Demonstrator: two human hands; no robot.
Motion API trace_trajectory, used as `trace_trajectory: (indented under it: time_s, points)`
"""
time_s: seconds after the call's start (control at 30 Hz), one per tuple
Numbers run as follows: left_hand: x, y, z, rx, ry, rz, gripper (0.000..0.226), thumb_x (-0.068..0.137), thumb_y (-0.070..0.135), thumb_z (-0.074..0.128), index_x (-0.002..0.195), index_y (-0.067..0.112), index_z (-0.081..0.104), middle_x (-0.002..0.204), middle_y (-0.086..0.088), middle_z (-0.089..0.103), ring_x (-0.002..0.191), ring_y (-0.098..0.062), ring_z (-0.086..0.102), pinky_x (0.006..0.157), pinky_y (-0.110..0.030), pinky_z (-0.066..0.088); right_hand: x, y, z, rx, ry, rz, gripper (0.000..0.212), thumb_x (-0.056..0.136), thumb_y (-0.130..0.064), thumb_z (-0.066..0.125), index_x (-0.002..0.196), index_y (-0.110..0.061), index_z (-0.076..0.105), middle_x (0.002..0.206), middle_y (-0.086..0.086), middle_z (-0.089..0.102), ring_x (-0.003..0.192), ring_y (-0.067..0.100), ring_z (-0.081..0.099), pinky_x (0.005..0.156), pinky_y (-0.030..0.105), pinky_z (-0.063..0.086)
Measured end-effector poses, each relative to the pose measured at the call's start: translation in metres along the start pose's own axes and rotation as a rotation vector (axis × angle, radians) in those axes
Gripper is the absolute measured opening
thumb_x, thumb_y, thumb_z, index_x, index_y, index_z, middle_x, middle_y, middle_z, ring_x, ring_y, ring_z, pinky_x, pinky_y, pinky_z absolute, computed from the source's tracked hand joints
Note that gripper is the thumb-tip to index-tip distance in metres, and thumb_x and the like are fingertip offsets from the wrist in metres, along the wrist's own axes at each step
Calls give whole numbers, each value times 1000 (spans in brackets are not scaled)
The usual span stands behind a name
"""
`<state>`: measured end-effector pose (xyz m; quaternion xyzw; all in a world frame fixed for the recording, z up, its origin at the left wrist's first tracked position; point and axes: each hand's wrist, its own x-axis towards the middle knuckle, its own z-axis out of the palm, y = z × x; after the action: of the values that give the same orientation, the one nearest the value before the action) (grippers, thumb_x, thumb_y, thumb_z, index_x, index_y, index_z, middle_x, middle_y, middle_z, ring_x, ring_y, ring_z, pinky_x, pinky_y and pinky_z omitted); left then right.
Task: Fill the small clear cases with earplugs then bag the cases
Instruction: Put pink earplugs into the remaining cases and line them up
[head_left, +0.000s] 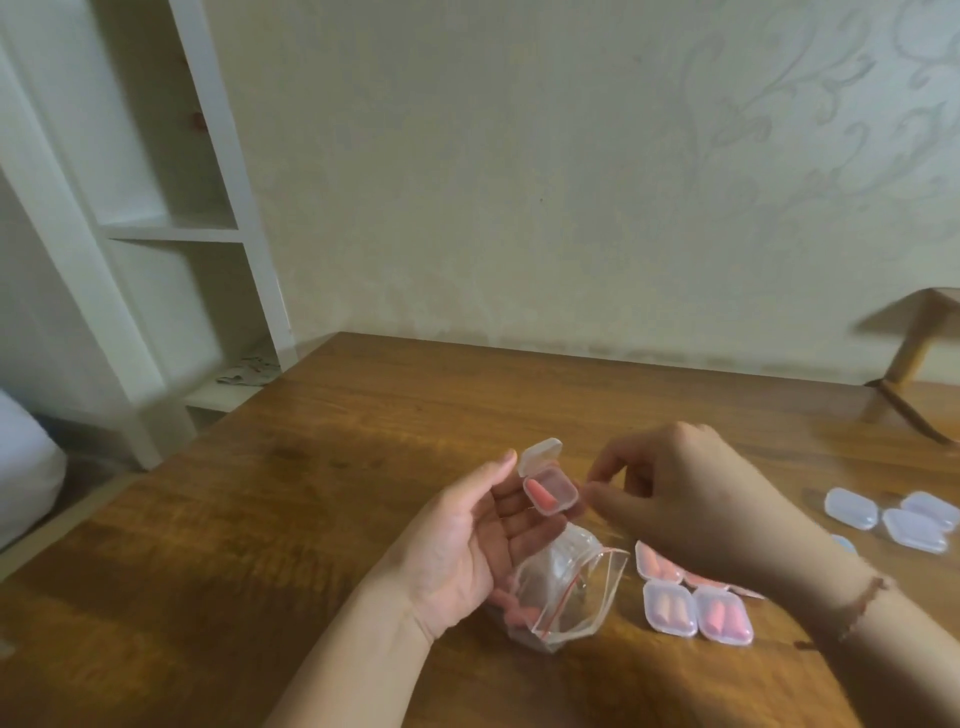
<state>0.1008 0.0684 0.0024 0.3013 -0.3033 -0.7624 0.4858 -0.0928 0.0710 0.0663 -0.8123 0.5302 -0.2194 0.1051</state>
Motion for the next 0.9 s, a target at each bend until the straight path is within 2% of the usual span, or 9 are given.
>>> trace_trajectory:
  time_s: [0.07,0.17,0.23,0.37,0.43,0.53,0.67,0.77,0.9]
  points:
    - [0,3,-1,-25,30,19,43,90,29,61,121,1,68,119,-27,66,104,-33,68,90,-37,55,-4,1,-17,-45,-173,-47,15,84,-35,66,69,-35,67,52,-38,51,55,-10,52,46,10,37]
    - [1,7,-2,-13,97,37,46,86,32,61,117,-1,70,118,-27,68,100,-30,70,89,-35,56,-10,-1,-22,4,-542,-83,11,88,-29,64,88,-33,75,51,-24,56,53,-5,52,50,9,37]
    - [1,8,0,-1,135,30,48,83,34,61,116,-1,71,118,-25,68,100,-29,69,90,-35,54,-9,-2,-8,-32,-608,-128,20,87,-36,64,105,-41,72,62,-17,59,58,-2,52,55,11,37]
    - [2,8,1,-22,187,21,53,82,34,61,123,1,64,117,-24,70,115,-33,65,90,-33,52,-6,-7,33,-83,-474,-130,21,89,-39,60,107,-46,69,56,-21,53,57,-3,51,57,11,39]
    - [2,8,0,-20,205,23,51,85,34,60,123,0,64,116,-24,70,121,-36,61,90,-33,52,-7,-10,48,-130,-356,-104,19,87,-42,60,103,-43,71,62,-17,51,61,1,49,61,19,45]
    - [3,7,0,-26,233,27,44,94,31,56,125,0,62,115,-24,70,114,-36,66,91,-35,53,-11,-15,64,-205,-274,-65,23,81,-49,59,96,-36,70,76,-7,58,72,14,55,58,26,40]
    - [2,7,-1,-22,244,25,44,94,31,56,124,0,62,116,-24,70,111,-33,68,91,-34,54,-13,-20,64,-208,-285,-72,19,82,-46,60,92,-33,70,80,-8,61,70,13,50,60,25,39]
    - [1,7,-1,-25,240,14,51,82,33,62,120,-2,66,116,-26,69,108,-31,66,89,-35,52,-12,-18,45,-182,-338,-110,17,82,-39,62,67,-31,59,72,-12,60,62,7,49,55,20,39]
    - [0,6,-2,-50,213,37,52,82,29,63,120,-7,65,116,-29,67,98,-32,69,94,-38,53,-12,-12,7,-83,-381,-141,10,83,-38,70,81,-29,69,72,-20,64,71,-4,58,60,10,44]
